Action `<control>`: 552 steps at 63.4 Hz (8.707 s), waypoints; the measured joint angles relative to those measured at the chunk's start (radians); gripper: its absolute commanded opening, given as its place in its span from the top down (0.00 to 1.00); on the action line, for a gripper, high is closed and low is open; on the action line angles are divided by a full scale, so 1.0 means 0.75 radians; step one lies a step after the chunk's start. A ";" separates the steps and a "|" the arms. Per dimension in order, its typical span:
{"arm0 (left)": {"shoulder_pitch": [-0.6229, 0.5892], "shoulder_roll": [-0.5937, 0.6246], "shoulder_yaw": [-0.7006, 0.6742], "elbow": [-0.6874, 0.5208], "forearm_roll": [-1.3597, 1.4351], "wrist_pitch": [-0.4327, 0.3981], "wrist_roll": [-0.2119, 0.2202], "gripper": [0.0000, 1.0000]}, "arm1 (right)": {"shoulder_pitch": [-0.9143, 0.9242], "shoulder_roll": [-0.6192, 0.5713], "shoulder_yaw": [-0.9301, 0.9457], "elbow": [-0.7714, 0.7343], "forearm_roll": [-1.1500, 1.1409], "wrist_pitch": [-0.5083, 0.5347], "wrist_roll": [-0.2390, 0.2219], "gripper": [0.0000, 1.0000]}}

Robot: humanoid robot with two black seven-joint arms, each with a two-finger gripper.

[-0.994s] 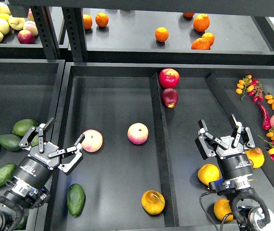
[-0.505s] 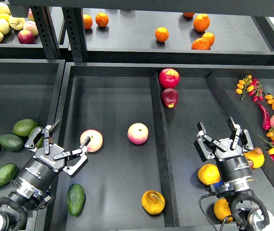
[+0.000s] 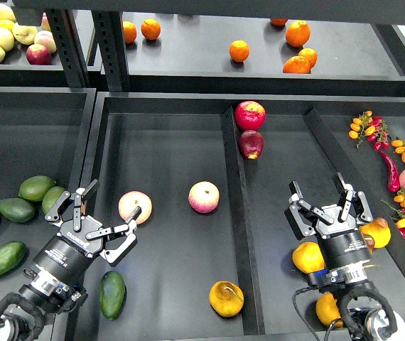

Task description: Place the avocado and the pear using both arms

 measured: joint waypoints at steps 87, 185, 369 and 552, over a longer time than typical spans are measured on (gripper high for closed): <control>-0.943 0.648 0.701 0.032 0.391 0.243 0.109 0.00 | -0.007 0.000 0.033 0.014 0.002 -0.066 0.010 0.00; -1.882 0.389 2.307 0.138 0.533 0.017 0.109 0.00 | 0.111 0.000 0.142 0.075 0.003 -0.143 0.006 0.00; -1.699 0.107 2.522 0.753 0.488 0.000 0.109 0.67 | 0.115 0.000 0.153 0.072 0.030 -0.140 0.009 0.00; -1.697 0.753 2.371 0.637 0.661 0.000 0.109 0.52 | 0.331 0.000 0.144 0.054 0.167 -0.277 -0.002 0.00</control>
